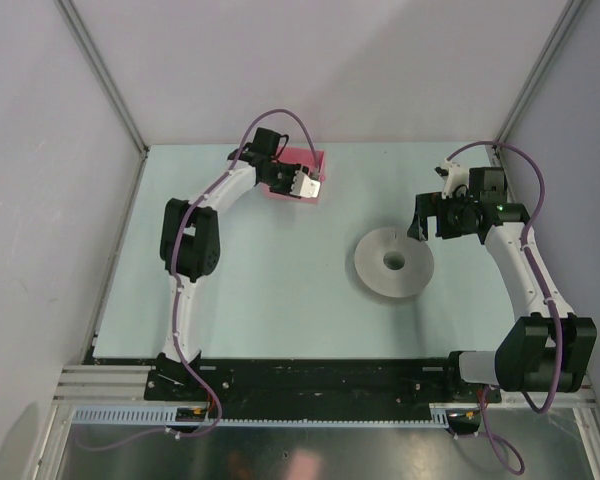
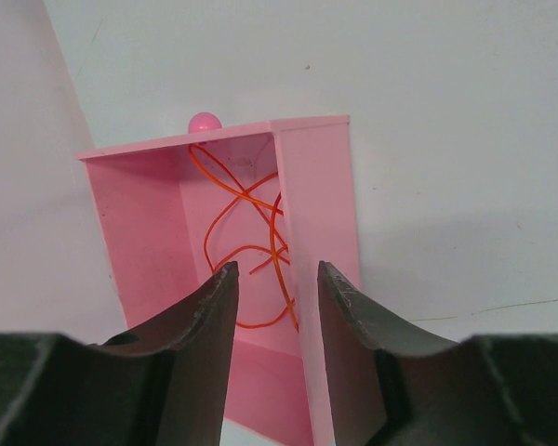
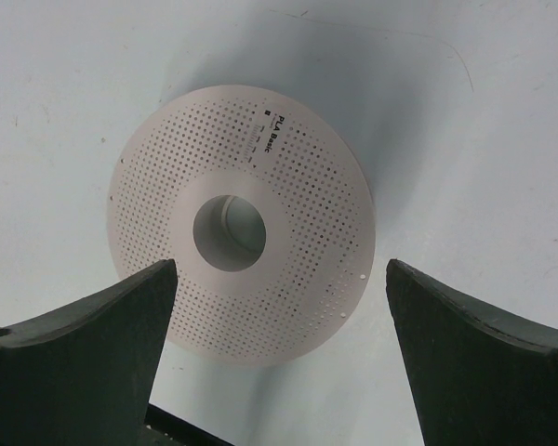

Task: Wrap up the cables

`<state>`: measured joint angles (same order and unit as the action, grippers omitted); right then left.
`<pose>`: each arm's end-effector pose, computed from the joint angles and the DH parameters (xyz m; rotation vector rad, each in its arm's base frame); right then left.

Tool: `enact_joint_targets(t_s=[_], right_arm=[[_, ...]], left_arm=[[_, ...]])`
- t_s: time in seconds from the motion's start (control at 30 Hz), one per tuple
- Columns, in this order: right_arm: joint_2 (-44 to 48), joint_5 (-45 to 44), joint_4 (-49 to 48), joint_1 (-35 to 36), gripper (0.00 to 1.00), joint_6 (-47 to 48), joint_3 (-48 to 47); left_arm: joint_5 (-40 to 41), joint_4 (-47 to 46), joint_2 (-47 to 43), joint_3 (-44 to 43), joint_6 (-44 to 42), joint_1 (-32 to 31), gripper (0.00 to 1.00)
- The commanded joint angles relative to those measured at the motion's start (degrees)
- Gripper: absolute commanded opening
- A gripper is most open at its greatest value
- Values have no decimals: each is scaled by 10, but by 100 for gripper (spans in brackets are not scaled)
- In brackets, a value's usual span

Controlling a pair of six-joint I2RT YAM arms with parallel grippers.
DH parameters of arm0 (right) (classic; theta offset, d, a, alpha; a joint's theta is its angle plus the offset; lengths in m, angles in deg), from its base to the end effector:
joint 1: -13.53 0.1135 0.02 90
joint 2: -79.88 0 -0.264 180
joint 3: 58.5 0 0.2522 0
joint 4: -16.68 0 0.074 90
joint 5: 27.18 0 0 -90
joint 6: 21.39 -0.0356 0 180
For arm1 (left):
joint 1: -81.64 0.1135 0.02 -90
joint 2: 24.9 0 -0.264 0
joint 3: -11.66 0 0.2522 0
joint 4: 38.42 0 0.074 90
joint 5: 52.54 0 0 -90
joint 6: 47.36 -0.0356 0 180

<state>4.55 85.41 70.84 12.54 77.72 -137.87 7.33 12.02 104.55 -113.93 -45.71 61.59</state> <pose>0.2734 0.0090 0.3047 -0.3418 2.3703 0.3989 0.4641 -0.1884 0.2153 2.0190 1.2058 -0.0984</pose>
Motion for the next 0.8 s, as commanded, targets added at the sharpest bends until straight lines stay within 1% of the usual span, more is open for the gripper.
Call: enact_joint_targets(t_s=[0.0,0.43,0.77], right_arm=[[-2,11,5,-3,100,10,-24],[-3,11,3,-4,99,9,-23],[-3,7,2,-4,99,8,-24]], left_arm=[[-8,-4,-39,4,-19,4,44],[15,-3,-13,-19,-5,5,31],[23,-4,-6,-20,-5,3,25]])
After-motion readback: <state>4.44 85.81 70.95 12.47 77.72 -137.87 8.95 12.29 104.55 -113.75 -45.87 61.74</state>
